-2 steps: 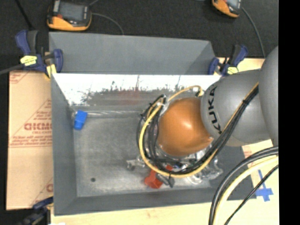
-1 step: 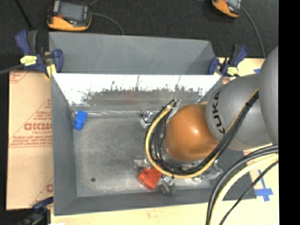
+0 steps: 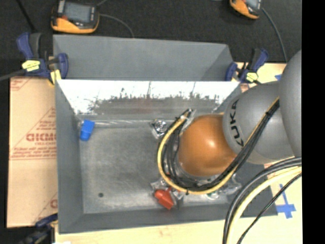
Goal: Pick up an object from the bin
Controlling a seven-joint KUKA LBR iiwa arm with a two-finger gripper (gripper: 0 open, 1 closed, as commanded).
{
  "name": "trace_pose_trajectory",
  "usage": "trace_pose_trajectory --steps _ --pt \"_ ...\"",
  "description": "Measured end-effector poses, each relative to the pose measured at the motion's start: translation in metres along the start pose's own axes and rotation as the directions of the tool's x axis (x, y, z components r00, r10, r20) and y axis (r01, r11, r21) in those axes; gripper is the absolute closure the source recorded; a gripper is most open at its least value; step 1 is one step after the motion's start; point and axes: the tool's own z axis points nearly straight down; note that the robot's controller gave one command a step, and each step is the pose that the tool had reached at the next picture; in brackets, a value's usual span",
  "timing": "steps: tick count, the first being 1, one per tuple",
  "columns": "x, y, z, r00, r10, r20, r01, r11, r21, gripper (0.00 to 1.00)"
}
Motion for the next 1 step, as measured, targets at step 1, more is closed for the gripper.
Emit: trace_pose_trajectory --steps 1 --pt "-0.0381 0.0094 -0.1525 1.000 0.029 0.004 -0.029 1.000 0.004 1.00"
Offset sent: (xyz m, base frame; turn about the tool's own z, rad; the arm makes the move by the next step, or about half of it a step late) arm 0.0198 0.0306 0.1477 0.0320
